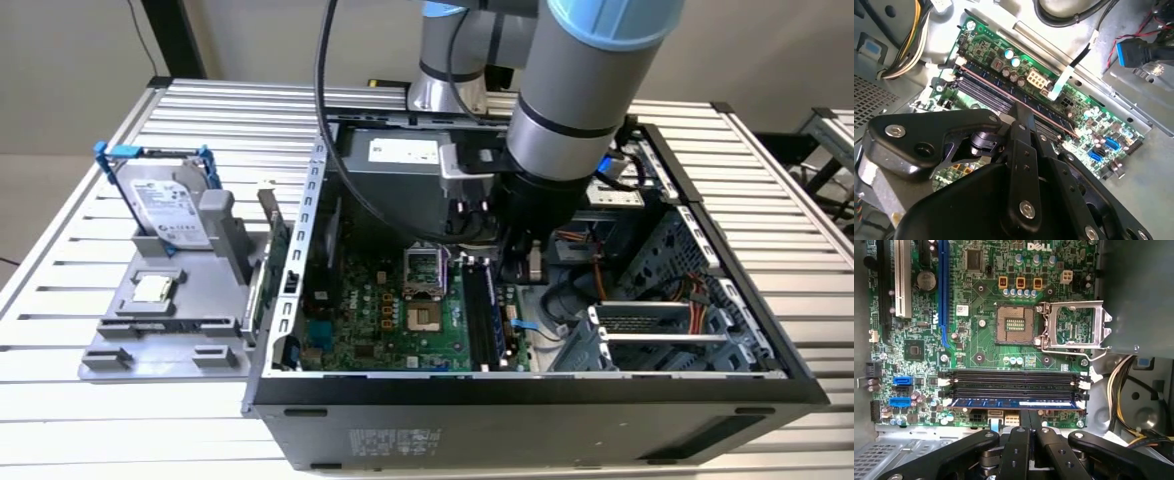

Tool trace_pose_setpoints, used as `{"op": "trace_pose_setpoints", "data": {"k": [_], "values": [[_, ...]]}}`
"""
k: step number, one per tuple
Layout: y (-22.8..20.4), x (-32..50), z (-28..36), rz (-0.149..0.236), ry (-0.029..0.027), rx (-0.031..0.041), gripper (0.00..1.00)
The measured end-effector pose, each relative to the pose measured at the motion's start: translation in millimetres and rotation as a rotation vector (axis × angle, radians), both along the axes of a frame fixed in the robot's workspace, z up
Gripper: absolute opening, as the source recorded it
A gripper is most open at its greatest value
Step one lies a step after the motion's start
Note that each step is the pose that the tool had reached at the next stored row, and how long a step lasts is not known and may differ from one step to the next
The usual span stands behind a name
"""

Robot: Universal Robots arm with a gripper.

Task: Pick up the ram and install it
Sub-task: 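Press down the ram until it locks into place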

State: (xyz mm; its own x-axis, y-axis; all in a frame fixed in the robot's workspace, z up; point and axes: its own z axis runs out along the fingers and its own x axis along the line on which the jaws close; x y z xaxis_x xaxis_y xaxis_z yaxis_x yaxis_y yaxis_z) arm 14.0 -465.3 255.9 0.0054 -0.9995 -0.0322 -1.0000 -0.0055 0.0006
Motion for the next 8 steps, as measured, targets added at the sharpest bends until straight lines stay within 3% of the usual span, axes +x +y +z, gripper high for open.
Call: {"op": "trace_pose_setpoints", "data": {"k": [4, 8], "values": [[0.0, 0.0, 5.8, 0.0, 0.0, -0.0006, 0.0], [0.0, 0.0, 6.2, 0.0, 0.0005, -0.0007, 0.0]]}}
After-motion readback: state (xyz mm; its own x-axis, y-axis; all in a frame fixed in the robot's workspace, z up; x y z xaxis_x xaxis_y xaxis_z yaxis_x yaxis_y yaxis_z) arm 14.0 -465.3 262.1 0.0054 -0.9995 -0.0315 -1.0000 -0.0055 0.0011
